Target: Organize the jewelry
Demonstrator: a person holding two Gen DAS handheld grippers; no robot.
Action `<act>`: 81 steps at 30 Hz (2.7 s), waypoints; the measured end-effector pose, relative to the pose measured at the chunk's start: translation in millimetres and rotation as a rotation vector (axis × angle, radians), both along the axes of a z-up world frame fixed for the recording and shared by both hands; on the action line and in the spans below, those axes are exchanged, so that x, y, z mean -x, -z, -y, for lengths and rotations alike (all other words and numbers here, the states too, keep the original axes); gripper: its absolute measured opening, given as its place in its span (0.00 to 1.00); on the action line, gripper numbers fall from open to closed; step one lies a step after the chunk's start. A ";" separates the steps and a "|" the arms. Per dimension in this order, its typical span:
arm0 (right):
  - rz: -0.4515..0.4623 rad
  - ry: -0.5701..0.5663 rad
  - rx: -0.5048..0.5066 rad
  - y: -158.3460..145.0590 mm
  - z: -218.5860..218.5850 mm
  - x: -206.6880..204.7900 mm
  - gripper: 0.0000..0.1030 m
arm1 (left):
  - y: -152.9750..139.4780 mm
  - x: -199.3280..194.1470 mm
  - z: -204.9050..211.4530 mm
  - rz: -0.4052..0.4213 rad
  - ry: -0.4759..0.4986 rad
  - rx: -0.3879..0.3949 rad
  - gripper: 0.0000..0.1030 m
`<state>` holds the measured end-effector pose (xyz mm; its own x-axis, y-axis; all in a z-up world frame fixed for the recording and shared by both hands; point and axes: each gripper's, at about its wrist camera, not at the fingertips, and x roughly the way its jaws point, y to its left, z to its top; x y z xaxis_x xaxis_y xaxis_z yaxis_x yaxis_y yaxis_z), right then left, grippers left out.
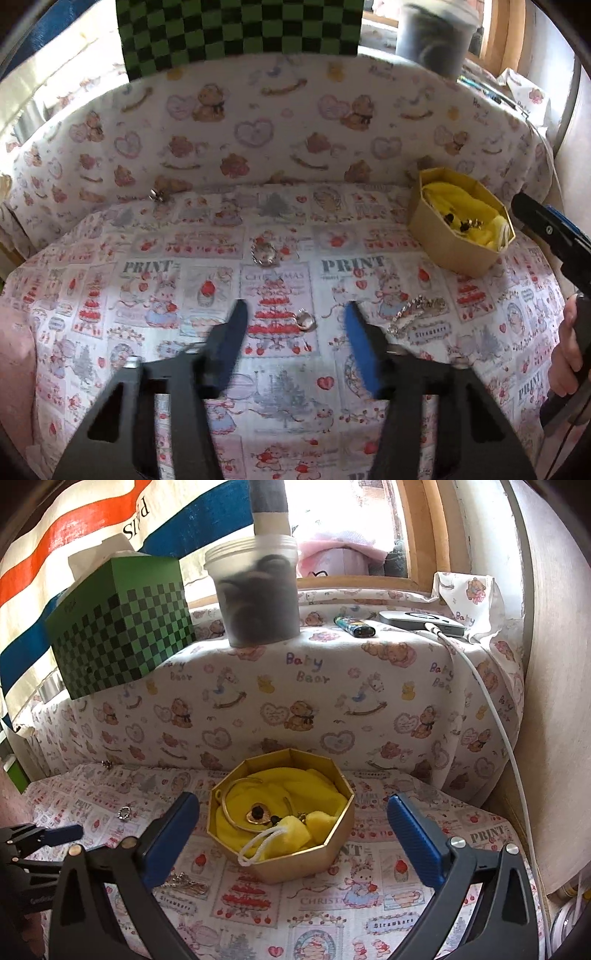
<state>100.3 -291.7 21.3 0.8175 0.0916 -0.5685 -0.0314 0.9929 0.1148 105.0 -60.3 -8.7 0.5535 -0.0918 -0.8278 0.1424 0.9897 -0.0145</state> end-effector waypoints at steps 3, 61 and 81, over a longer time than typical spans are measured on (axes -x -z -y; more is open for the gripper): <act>-0.009 -0.003 -0.001 0.8 -0.1 -0.8 0.99 | 4.6 -0.1 3.0 -0.005 -0.003 -0.020 0.34; -0.325 -0.312 0.133 59.1 -117.7 -16.0 0.53 | -49.5 15.4 -44.0 0.272 -0.076 0.093 0.12; -0.212 -0.359 -0.017 16.3 -72.5 11.7 0.07 | -64.5 27.1 -44.9 0.339 -0.065 0.100 0.12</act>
